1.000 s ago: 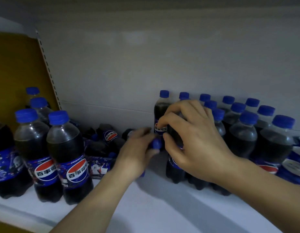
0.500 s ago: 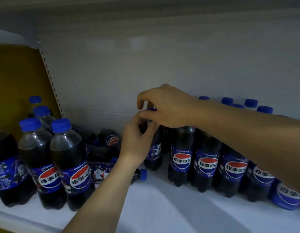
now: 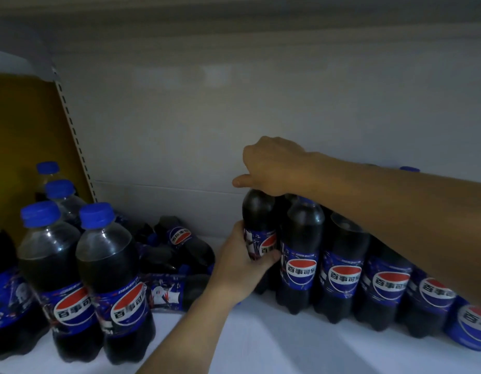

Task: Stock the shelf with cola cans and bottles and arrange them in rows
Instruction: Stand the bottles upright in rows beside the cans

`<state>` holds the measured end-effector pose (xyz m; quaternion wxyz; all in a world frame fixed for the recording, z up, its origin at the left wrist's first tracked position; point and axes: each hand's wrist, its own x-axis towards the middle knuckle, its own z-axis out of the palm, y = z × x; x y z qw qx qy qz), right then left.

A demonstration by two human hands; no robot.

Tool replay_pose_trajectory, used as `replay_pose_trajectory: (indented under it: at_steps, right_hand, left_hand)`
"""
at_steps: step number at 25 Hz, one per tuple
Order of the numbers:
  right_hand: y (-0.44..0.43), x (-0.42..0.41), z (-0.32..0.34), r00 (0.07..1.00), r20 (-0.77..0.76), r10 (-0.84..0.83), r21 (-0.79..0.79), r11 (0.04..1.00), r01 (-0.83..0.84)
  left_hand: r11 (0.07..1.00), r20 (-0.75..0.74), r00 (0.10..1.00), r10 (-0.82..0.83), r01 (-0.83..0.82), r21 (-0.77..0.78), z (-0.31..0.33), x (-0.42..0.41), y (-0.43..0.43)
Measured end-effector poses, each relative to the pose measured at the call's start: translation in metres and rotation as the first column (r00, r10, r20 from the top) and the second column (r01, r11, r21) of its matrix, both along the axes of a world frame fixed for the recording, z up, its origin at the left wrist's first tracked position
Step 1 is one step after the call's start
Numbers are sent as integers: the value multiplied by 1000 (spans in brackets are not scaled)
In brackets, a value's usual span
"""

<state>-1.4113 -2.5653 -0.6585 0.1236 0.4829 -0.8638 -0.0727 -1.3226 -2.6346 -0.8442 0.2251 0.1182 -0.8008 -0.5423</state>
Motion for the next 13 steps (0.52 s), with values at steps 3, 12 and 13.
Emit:
replay_pose_trajectory:
  at_steps: [3,12,13]
  right_hand:
    - [3,-5,9,995,96,33,92,995,-42]
    - [5,-9,9,999,35,25,118,993,-29]
    - [4,-9,11,999,18,29,121,992,-30]
  left_hand:
    - [998,13,1000,21,-20,-52,-3,-6,-6]
    - [980,-2,988,157,-156,-126,-9,-11,-9]
    - [974,-28,984,176,-178,-137,-10,-14,-8]
